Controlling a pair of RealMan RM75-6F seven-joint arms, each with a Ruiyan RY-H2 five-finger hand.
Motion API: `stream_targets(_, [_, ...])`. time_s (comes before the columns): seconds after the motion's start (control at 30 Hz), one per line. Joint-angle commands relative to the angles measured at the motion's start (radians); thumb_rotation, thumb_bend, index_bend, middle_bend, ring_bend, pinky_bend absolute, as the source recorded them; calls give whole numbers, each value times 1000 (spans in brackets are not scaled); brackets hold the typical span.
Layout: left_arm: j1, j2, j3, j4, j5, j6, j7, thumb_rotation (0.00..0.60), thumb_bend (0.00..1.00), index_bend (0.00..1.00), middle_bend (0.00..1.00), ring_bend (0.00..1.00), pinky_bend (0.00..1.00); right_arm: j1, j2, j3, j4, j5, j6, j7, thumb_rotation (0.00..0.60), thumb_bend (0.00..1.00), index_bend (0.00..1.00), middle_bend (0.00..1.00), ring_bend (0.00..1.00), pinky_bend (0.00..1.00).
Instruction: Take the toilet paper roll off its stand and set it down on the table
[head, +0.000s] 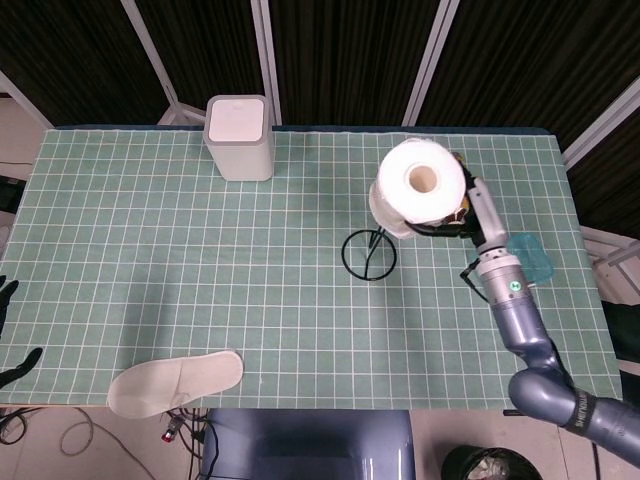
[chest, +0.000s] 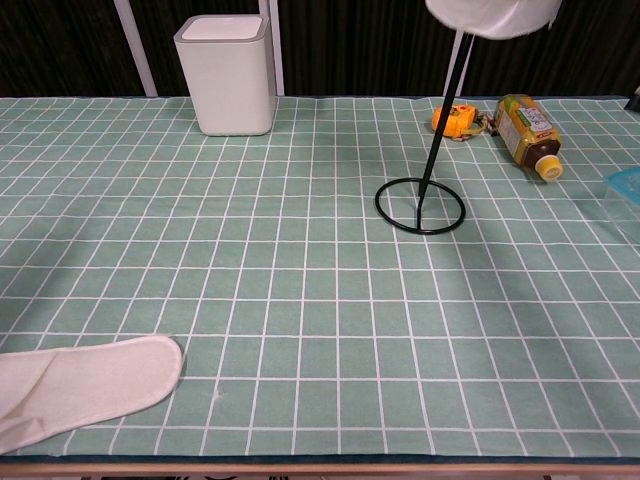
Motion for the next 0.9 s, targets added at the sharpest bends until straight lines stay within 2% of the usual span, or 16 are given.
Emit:
stream_targets(0.03, [0,-1,0,-1,2,0,4,600,176,43,0,0,15,-52,168,97,-118,79,-10,-22,600,0,265,288,262,0])
stream_targets(0.23, [1,-3,0,-3,2,3,7,600,176,43,0,0,15,-106,317,160,-172,135,-11,-14,600,0,265,287,257,0])
stream_targets(0.37, [1,-2,0,-4,4,5,6,600,176,43,0,0,15,-153,371,150,-165,149,-21,11,600,0,265,286,252,0])
stream_targets(0.5, [2,-2,0,-3,4,5,4,600,176,43,0,0,15,-204,376,94,-138,110,-44,52,600,0,265,287,245,0])
stream_targets(0.67, [1,-3,0,-3,2,3,7,600,176,43,0,0,15,-268,341,-10,-78,12,-82,119,600,0,265,286,237,0])
stream_targets(0.9, [-2,-9,2,-6,2,-3,27,600,176,43,0,0,15,-351,246,-158,24,-246,-86,299,600,0,263,286,221,0])
